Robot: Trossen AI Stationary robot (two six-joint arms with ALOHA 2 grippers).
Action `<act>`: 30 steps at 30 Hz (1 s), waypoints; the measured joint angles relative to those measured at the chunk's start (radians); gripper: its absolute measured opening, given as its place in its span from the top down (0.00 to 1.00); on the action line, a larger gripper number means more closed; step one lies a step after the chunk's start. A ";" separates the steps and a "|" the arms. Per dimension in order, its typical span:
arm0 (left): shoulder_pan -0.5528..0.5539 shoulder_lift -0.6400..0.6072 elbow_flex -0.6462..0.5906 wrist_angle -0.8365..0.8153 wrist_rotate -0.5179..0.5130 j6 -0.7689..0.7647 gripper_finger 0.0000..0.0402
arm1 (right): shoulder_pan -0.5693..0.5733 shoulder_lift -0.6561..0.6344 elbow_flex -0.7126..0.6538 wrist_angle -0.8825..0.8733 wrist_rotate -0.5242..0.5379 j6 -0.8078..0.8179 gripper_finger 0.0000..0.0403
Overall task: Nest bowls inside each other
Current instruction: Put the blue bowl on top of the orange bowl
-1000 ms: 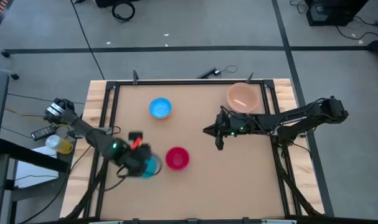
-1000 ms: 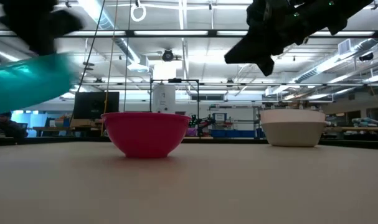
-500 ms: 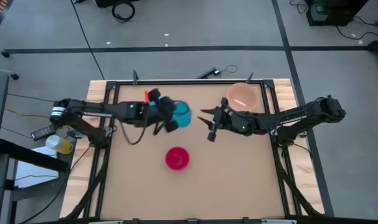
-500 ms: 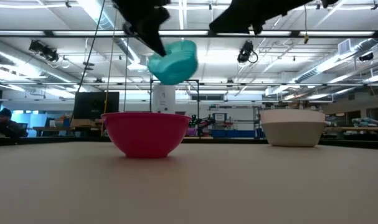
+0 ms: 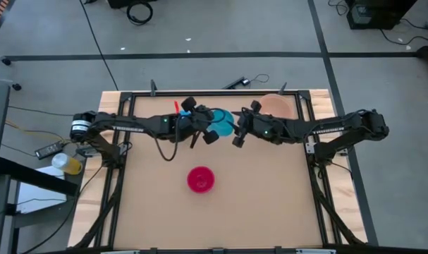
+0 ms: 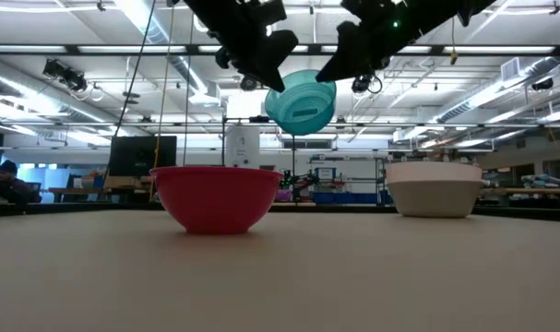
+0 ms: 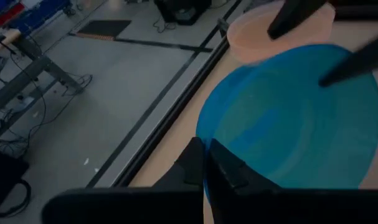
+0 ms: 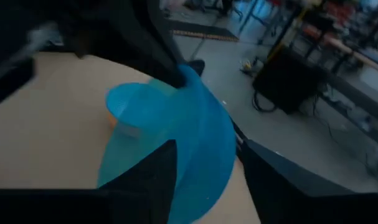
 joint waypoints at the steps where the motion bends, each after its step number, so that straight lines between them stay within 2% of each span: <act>1: -0.001 0.000 0.000 0.006 0.000 0.000 0.99 | -0.009 0.000 0.000 -0.008 0.006 0.009 0.56; 4: -0.001 -0.001 0.000 0.013 0.008 -0.003 0.98 | -0.032 0.000 0.000 -0.019 0.006 0.013 0.67; 8: -0.001 -0.001 0.000 0.018 0.034 -0.004 0.98 | -0.061 0.000 0.000 -0.026 -0.026 0.016 0.90; 10: -0.002 -0.001 0.000 0.029 0.059 -0.005 0.98 | -0.075 0.000 0.000 -0.036 -0.028 0.016 0.96; 15: -0.011 -0.006 0.001 0.047 0.089 0.021 0.91 | -0.119 -0.002 0.002 -0.105 -0.021 0.078 0.98; 17: -0.015 -0.031 0.000 -0.017 0.073 0.050 0.84 | -0.154 -0.005 -0.003 -0.199 0.093 0.096 0.98; 20: -0.008 -0.078 0.003 -0.082 0.074 0.049 0.72 | -0.242 -0.010 -0.003 -0.310 0.149 0.142 0.98; 25: -0.003 -0.127 0.002 -0.208 0.132 0.014 0.58 | -0.434 -0.037 -0.002 -0.450 0.006 0.233 0.98; 30: -0.009 -0.143 0.002 -0.284 0.133 -0.010 0.55 | -0.552 -0.097 -0.001 -0.433 -0.137 0.234 0.98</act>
